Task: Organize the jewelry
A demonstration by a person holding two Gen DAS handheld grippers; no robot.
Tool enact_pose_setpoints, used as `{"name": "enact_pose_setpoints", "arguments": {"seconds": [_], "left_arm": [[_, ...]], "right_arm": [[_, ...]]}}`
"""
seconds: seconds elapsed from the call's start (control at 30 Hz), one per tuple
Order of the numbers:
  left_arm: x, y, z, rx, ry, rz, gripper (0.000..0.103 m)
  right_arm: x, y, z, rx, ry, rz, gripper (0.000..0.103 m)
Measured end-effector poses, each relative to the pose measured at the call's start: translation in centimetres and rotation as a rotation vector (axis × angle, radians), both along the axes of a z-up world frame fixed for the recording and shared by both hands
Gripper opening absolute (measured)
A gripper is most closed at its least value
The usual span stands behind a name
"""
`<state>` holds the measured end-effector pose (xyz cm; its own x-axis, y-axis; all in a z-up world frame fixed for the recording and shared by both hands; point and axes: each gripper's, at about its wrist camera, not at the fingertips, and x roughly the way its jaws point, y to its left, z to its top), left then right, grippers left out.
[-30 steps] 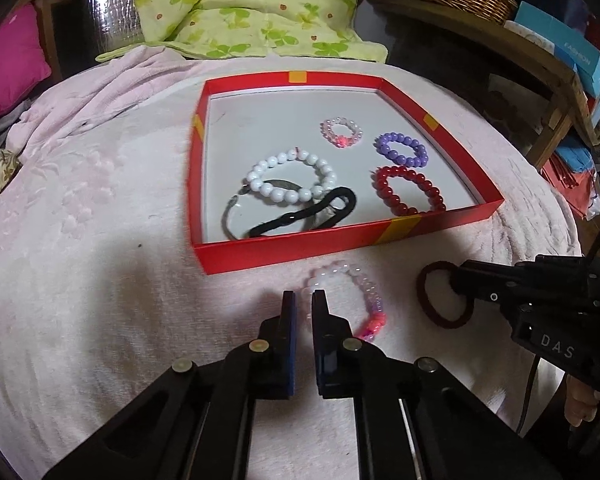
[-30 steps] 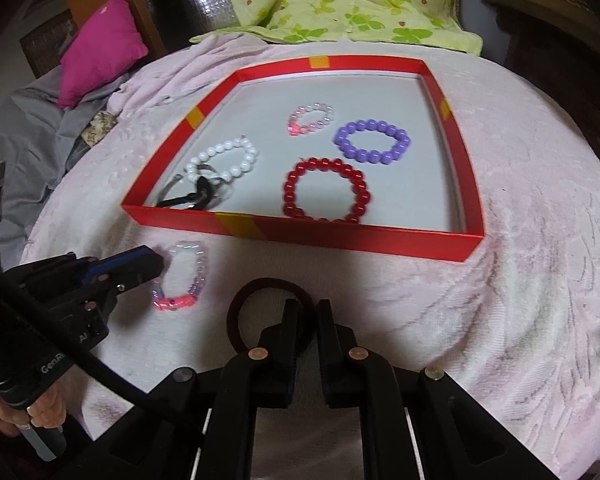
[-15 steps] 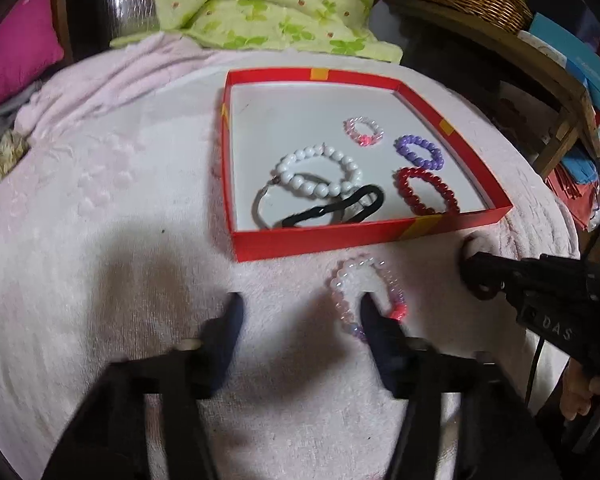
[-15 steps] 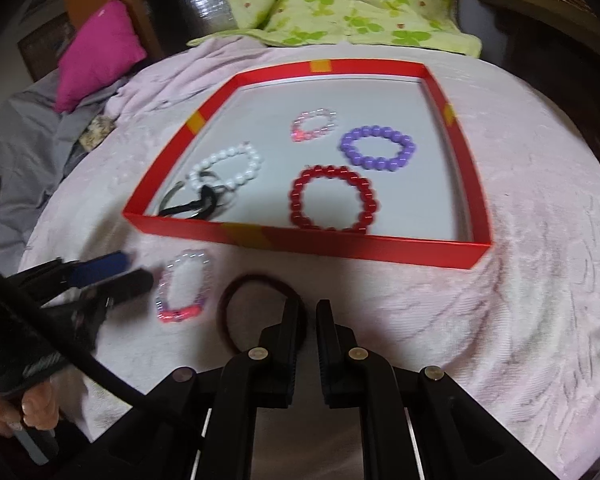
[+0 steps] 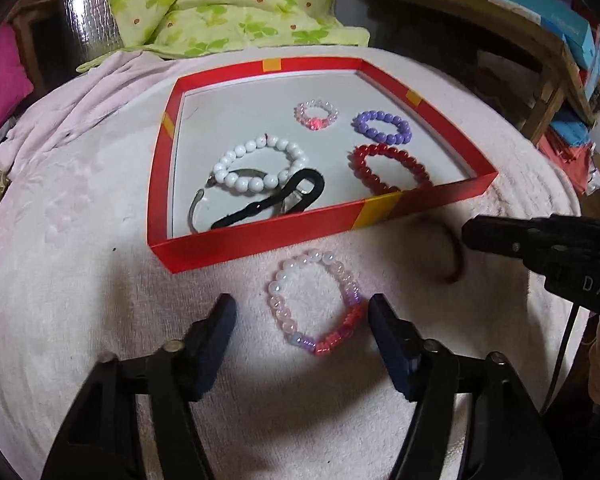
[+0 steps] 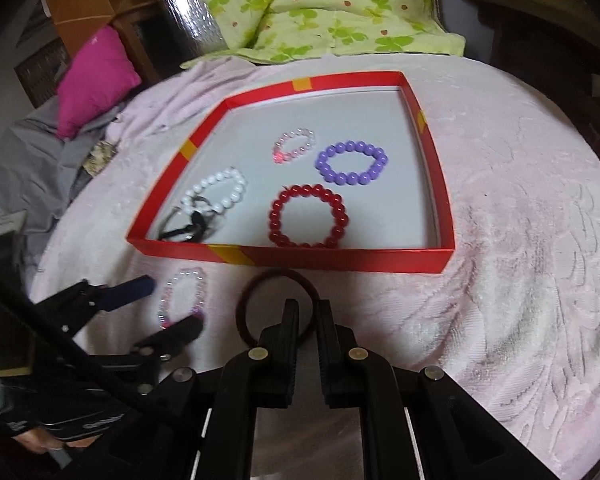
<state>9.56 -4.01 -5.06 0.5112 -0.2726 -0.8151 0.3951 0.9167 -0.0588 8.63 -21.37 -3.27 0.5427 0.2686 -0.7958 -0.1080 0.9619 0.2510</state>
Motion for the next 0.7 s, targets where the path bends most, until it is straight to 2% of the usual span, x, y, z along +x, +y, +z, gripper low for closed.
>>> {"name": "enact_pose_setpoints", "arguments": {"seconds": [0.03,0.07,0.13,0.2,0.23,0.37,0.43,0.5,0.57,0.63,0.67,0.7], "left_arm": [[0.0,0.1,0.0,-0.010,0.000,-0.011,0.036],[-0.2,0.1,0.0,-0.007,-0.004,-0.014,0.027],[-0.2,0.1,0.0,-0.004,-0.011,-0.020,0.018],[-0.4,0.2,0.0,-0.003,-0.013,-0.028,0.015],[-0.4,0.2,0.0,-0.003,-0.014,-0.030,0.015],[-0.5,0.6,0.2,-0.004,-0.015,-0.025,0.015],[-0.5,1.0,0.3,-0.009,-0.017,-0.019,0.015],[-0.6,1.3,0.5,-0.015,-0.017,-0.012,0.015],[-0.7,1.6,0.8,-0.024,-0.019,-0.007,0.015],[-0.9,2.0,1.2,-0.036,-0.028,-0.005,0.015],[-1.0,2.2,1.4,-0.042,-0.031,-0.007,0.012],[-1.2,2.4,1.7,-0.051,-0.034,-0.008,0.005]], "right_arm": [[-0.1,-0.1,0.0,0.017,0.006,0.002,0.010],[0.0,-0.2,0.0,0.027,0.009,0.001,0.012],[0.2,-0.3,-0.1,0.022,0.020,-0.009,0.021],[0.4,-0.1,-0.3,0.010,0.031,-0.021,0.046],[0.4,0.0,-0.3,0.009,0.031,-0.025,0.050],[0.8,1.2,-0.6,-0.041,0.013,-0.007,0.051],[1.1,1.8,-1.2,-0.079,0.021,0.002,0.045],[1.3,2.7,-1.6,-0.165,-0.005,0.009,0.023],[1.2,3.0,-1.4,-0.195,-0.025,0.023,0.007],[0.9,3.1,-1.2,-0.195,-0.032,0.020,0.006],[0.8,3.1,-1.1,-0.198,-0.041,0.024,0.006],[0.6,3.1,-1.0,-0.194,-0.049,0.028,0.006]]}}
